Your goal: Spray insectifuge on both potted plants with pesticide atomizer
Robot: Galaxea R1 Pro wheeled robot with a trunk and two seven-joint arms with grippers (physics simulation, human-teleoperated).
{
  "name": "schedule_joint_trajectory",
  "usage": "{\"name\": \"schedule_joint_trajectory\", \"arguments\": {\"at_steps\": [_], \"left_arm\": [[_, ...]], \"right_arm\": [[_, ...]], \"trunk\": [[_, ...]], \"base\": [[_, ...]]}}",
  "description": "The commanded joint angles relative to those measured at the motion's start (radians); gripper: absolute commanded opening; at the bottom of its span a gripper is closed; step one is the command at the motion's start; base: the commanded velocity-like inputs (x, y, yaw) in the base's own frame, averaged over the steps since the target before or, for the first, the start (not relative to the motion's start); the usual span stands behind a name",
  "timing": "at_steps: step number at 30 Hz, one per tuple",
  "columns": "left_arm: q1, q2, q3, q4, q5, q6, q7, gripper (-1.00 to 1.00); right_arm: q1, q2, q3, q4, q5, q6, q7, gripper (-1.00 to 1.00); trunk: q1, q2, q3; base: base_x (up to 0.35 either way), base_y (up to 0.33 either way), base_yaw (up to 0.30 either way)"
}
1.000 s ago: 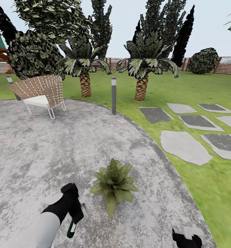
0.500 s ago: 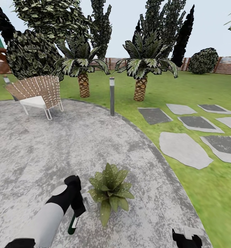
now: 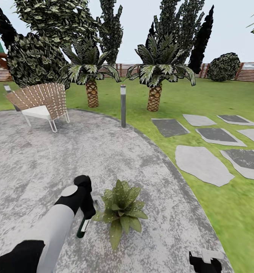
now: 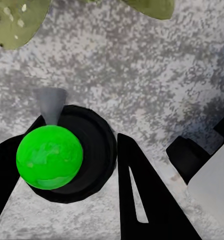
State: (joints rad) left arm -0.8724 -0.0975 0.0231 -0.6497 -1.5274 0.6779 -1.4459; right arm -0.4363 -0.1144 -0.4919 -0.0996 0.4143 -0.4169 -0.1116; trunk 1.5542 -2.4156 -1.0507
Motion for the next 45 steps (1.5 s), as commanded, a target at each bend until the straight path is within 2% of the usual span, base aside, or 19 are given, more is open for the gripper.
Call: {"name": "schedule_joint_trajectory", "arguments": {"at_steps": [1, 13, 22, 34, 45], "left_arm": [[-0.007, -0.005, 0.002, -0.001, -0.009, 0.011, -0.008, -1.00], [-0.013, -0.011, 0.001, -0.001, -0.009, 0.012, -0.007, -1.00], [-0.013, -0.011, 0.001, -0.001, -0.010, 0.012, -0.007, -1.00], [-0.014, -0.011, 0.000, -0.001, -0.010, 0.012, -0.007, -1.00], [-0.003, -0.004, -0.003, 0.008, -0.010, 0.011, -0.001, -1.00]], "right_arm": [[-0.001, -0.001, -0.005, 0.002, 0.011, -0.003, -0.005, 1.00], [-0.001, -0.001, -0.005, 0.001, 0.011, -0.003, -0.005, 1.00], [-0.001, -0.001, -0.005, 0.001, 0.011, -0.003, -0.005, 1.00], [-0.001, -0.001, -0.005, 0.001, 0.011, -0.003, -0.005, 1.00], [-0.001, -0.001, -0.005, 0.001, 0.011, -0.003, -0.005, 1.00]], "trunk": [[0.000, 0.000, -0.001], [0.000, 0.000, -0.001], [0.000, 0.000, -0.001], [0.000, 0.000, -0.001], [0.000, 0.000, -0.001]], "base": [[0.000, 0.000, 0.000], [0.041, -0.086, 0.020], [-0.008, -0.264, 0.263], [-0.217, -0.205, 0.278], [0.039, -0.251, 0.276]]}}
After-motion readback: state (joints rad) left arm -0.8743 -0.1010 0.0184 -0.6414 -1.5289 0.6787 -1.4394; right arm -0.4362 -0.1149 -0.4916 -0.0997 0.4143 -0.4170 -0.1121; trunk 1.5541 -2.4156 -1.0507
